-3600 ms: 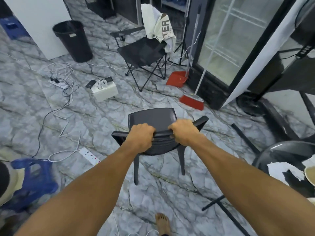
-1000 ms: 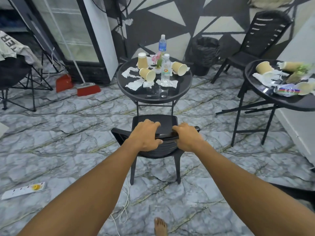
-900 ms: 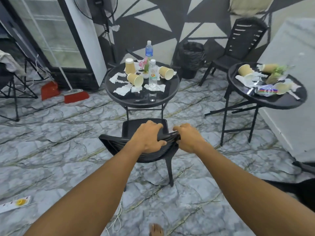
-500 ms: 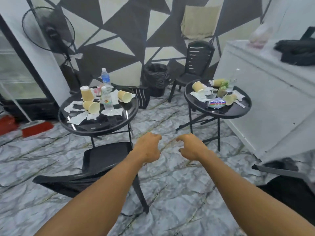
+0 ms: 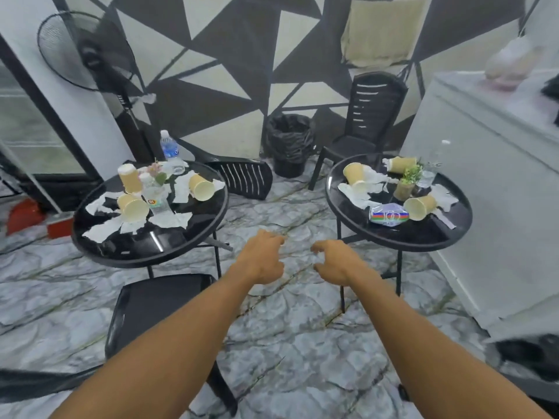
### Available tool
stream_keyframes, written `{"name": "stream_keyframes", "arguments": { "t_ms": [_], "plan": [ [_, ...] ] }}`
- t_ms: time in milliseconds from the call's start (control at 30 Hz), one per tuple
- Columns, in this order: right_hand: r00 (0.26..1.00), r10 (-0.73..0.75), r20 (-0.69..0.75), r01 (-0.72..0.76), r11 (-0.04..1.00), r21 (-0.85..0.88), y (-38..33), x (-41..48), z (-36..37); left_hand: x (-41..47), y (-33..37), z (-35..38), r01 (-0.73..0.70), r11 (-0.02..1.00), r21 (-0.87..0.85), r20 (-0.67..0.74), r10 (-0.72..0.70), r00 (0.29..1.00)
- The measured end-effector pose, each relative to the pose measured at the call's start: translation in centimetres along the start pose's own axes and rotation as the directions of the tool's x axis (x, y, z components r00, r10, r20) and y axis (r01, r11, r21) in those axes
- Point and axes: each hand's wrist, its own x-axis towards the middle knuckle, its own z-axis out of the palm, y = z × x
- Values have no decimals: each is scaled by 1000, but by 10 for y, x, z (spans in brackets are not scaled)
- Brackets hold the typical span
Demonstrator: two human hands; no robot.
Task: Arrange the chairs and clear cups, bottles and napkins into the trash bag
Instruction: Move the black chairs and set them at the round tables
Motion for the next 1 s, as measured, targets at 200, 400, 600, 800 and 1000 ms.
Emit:
{"name": "stream_keyframes", "arguments": {
  "t_ms": [200, 400, 600, 800, 1000],
  "plan": [
    [997, -81, 5, 81, 996, -26, 8, 128, -34, 120, -45, -13, 117, 993, 4, -43, -117, 992],
    [992, -127, -8, 126, 991, -38, 12, 267, -98, 251, -82, -61, 142, 990, 8, -76, -141, 987],
    [978, -207, 37, 209, 976, -67, 8, 418, -149, 376, -130, -100, 199, 980, -21, -91, -200, 976],
    [941, -327, 92, 334, 939, -80, -12, 567, -190, 484, -183, -125, 357, 933, -47, -87, -359, 929],
    [880, -440, 181, 460, 883, -89, -59, 697, -219, 563, -261, -163, 485, 866, -123, -81, -496, 865]
  ]
}}
